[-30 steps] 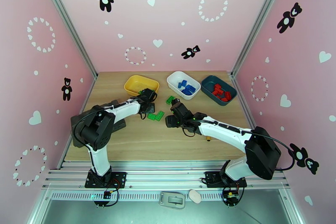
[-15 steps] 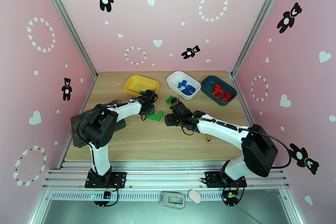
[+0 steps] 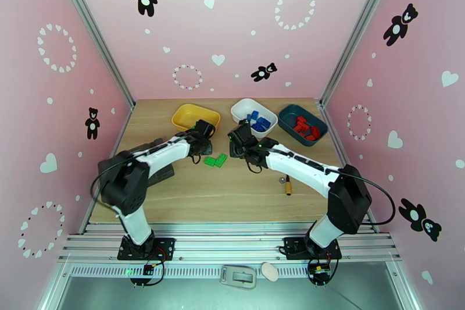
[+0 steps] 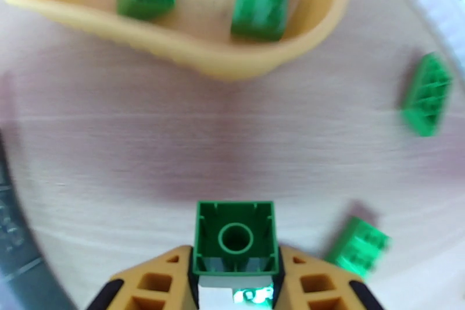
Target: Sort the legos into containers by color
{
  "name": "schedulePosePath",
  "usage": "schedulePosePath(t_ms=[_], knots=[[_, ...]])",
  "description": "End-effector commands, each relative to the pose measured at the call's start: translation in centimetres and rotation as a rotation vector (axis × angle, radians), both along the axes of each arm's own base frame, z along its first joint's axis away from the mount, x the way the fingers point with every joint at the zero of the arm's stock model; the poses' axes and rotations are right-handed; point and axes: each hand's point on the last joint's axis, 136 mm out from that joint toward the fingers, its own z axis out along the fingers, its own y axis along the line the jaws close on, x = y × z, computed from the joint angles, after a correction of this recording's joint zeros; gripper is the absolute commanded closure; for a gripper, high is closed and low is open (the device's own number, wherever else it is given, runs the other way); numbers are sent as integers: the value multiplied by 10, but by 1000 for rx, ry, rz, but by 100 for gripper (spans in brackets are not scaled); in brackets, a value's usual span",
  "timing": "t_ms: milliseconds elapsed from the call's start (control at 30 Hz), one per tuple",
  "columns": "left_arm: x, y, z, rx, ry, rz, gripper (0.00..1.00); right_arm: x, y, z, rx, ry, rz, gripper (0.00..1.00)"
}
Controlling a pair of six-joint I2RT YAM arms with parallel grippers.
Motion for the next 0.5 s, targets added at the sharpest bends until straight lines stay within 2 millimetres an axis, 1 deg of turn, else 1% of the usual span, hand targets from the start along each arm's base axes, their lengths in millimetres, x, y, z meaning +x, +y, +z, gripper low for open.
schedulePosePath(t_ms=[0,67,133,233,267,333,467], knots=[[3,5,43,-25,-62,-19,65,14,4,14,-38,-88,0,34],[9,9,58,-32,-88,-14,65,17,12,19,-25,-105,38,34],[21,14,69,-32,-108,-6,64,19,22,18,-16,-64,102,33],[43,17,78,-35,-123,6,64,21,45,12,63,-9,218,40],[52,18,79,-37,-125,13,64,21,53,11,106,-11,253,40],[69,17,77,-42,-120,21,64,21,63,11,148,-21,285,38],[99,14,63,-45,-104,39,64,20,76,10,182,-12,333,38]])
